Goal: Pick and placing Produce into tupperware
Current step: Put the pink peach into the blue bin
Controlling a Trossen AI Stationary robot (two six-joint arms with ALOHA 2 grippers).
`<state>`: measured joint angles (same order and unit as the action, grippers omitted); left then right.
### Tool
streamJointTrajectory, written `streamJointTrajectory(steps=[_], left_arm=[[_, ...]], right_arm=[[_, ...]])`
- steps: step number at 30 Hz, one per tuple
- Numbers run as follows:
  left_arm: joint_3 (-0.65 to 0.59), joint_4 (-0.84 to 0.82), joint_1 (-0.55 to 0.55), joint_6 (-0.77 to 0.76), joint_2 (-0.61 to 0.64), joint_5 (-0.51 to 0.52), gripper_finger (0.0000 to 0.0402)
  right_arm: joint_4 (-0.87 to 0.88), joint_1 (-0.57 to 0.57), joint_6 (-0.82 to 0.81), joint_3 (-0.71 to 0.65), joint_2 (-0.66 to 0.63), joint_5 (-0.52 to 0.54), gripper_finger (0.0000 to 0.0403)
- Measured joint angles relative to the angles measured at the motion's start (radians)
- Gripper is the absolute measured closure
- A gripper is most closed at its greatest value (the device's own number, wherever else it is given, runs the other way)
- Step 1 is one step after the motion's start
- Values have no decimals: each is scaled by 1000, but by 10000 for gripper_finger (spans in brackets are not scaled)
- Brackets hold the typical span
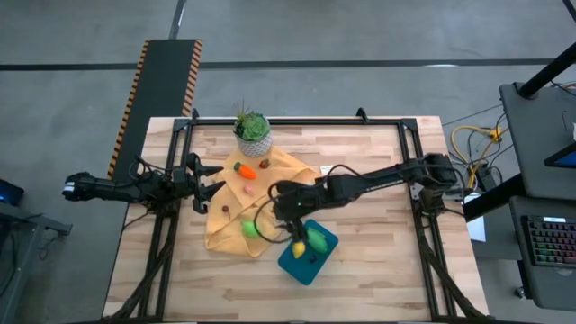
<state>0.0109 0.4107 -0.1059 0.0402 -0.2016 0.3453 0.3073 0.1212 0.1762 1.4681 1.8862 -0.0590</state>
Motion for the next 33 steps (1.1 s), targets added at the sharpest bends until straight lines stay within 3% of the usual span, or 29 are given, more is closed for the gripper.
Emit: streamJointTrajectory(steps=[7,13,19,23,33], left_arm=[[0,0,0,0,0,0,200],[0,0,0,1,1,0,200],[0,0,0,1,1,0,200],[0,0,0,1,-1,0,200],[0,-1,0,1,-2,0,200]], right_arm=[[-207,-63,-65,0,9,60,184],[-288,-142,-134,8,67,26,184],[-287,-199,-173,102,202,-31,183],[-257,-204,-161,202,291,-35,183],[88,-221,-162,529,529,-37,183]])
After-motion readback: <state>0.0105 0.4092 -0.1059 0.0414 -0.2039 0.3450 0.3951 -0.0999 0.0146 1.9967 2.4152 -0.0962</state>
